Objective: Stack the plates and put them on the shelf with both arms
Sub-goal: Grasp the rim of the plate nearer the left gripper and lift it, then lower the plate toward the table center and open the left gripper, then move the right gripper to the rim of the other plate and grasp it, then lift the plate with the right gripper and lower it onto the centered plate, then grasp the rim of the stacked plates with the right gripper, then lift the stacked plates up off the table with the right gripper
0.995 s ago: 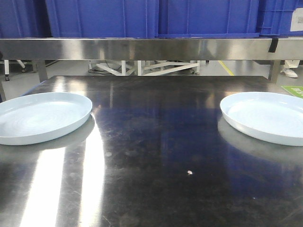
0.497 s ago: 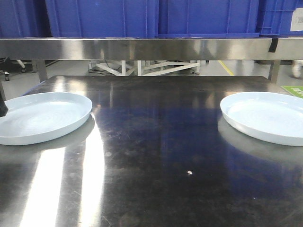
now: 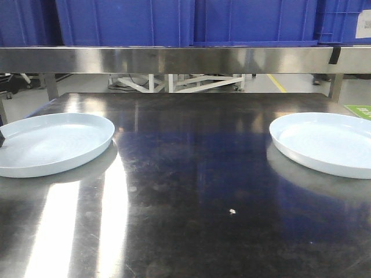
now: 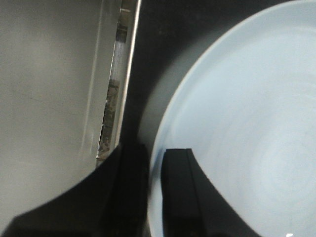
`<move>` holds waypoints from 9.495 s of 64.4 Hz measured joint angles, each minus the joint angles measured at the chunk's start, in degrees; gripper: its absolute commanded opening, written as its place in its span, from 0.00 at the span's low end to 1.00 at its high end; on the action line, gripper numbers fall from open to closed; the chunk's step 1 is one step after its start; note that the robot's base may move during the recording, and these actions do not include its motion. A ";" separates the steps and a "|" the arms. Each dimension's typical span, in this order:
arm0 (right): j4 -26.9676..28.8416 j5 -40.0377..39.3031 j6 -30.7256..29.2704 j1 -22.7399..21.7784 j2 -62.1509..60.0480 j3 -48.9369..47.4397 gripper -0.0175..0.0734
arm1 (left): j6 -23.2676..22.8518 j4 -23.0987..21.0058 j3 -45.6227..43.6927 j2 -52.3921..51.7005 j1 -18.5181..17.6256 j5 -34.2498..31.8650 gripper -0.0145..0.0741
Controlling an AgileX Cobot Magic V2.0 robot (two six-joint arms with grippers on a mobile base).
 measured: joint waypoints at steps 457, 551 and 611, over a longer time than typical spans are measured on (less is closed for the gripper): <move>32.75 31.12 -12.74 10.18 93.38 -70.37 0.26 | 0.07 6.72 47.80 -71.04 -9.36 -47.70 0.26; 32.62 24.65 -12.74 15.67 104.93 -70.37 0.59 | 0.07 6.72 47.80 -71.04 -9.36 -47.70 0.26; 32.66 23.20 -12.74 15.67 106.21 -70.72 0.25 | 0.07 6.72 47.80 -71.04 -9.36 -47.70 0.26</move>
